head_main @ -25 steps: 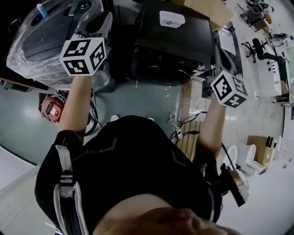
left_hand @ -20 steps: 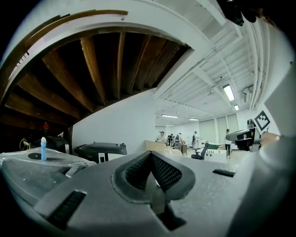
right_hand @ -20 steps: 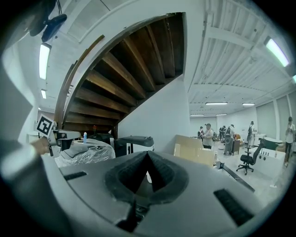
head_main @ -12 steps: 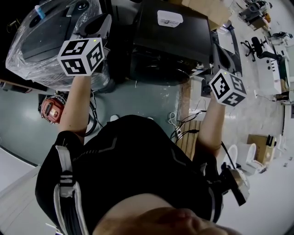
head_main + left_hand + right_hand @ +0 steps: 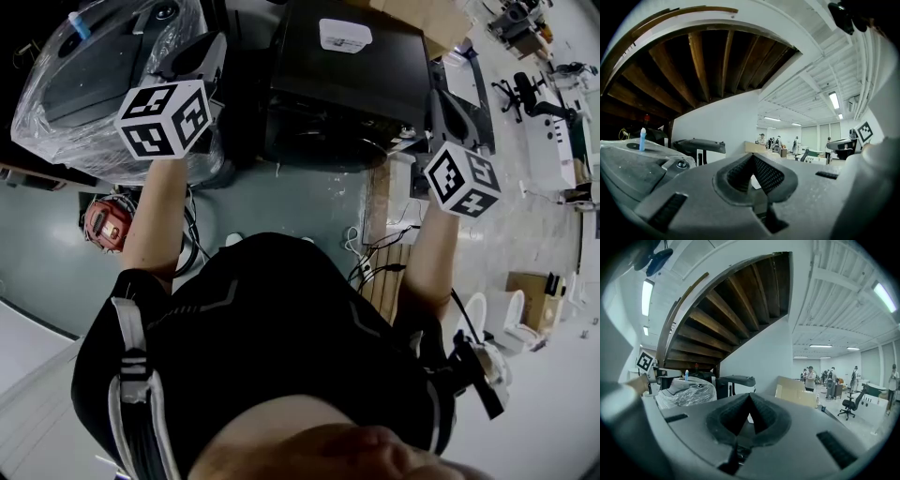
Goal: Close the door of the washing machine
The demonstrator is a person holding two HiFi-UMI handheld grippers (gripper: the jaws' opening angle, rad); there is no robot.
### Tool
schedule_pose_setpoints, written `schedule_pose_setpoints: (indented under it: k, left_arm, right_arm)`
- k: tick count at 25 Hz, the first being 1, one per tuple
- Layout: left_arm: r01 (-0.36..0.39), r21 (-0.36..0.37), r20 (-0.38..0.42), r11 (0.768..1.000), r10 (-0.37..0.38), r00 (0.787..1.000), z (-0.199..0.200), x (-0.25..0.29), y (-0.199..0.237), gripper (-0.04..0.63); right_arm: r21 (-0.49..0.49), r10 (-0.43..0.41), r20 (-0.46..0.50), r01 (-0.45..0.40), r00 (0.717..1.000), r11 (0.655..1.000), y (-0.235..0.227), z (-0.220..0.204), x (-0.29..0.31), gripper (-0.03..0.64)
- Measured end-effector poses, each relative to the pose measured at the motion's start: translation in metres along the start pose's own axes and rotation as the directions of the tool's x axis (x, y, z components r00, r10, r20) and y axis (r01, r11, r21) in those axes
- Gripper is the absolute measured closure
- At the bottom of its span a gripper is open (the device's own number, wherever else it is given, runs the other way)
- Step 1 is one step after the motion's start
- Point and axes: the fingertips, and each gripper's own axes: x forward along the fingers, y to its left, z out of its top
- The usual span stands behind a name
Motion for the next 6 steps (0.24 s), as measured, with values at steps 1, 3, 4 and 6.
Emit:
schedule_pose_setpoints:
  k: [1, 3, 4, 6]
  left_arm:
    - [-0.002, -0.012, 0.001, 1.000, 0.002, 1.000, 0.0002, -0.0010, 0.0006, 0.592]
    - [-0.002, -0.005, 0.001, 1.000, 0.002, 1.000, 0.0003, -0.0024, 0.0009, 0.592]
    - [0.000, 0.003, -0.002, 1.000, 0.000, 1.000, 0.0000, -0.0029, 0.0006, 0.592]
    - [0.004, 0.016, -0.008, 1.000, -0.004, 1.000, -0.0007, -0.0039, -0.0003, 0.592]
  right_arm:
    - [-0.006, 0.003, 0.000, -0.003, 1.000, 1.000, 0.0012, 0.0002, -0.0001, 0.614]
    - [-0.010, 0.002, 0.002, -0.002, 1.000, 1.000, 0.0022, 0.0009, -0.0005, 0.614]
    - [-0.009, -0.002, 0.004, 0.002, 1.000, 1.000, 0.0017, 0.0012, -0.0011, 0.614]
    - [-0.005, -0.015, 0.008, 0.015, 1.000, 1.000, 0.0000, 0.0019, -0.0028, 0.614]
